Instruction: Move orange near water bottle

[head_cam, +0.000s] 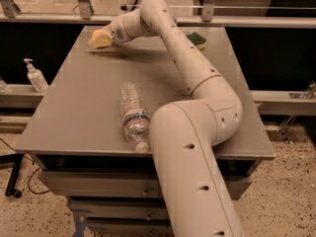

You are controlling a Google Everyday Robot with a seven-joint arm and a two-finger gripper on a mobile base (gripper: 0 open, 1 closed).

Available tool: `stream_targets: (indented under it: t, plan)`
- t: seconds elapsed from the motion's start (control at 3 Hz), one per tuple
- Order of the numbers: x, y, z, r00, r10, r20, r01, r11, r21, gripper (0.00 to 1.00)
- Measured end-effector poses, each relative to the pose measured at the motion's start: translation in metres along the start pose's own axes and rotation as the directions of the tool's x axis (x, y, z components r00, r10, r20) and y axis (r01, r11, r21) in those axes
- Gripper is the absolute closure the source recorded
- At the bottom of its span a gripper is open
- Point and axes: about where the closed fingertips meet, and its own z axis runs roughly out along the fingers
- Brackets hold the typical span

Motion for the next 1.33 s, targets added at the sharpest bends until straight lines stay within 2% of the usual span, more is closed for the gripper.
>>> stream_targets:
  t: [0.33, 0.67, 1.0, 1.33]
  plan:
    - [0.0, -0.001, 0.002, 1.0, 0.004, -0.002, -0.004, 1.0, 0.0, 0.64]
    - [-0.002, -0.003, -0.01, 1.0, -0.003, 0.003, 0.003, 1.0, 0.005, 0.88]
    - [0.002, -0.006, -0.053, 1.0, -0.01, -0.002, 0.01, 0.9999, 0.01, 1.0]
    - [0.008, 0.003, -0.12, 1.0, -0.019, -0.013, 0.019, 0.9997, 0.015, 1.0]
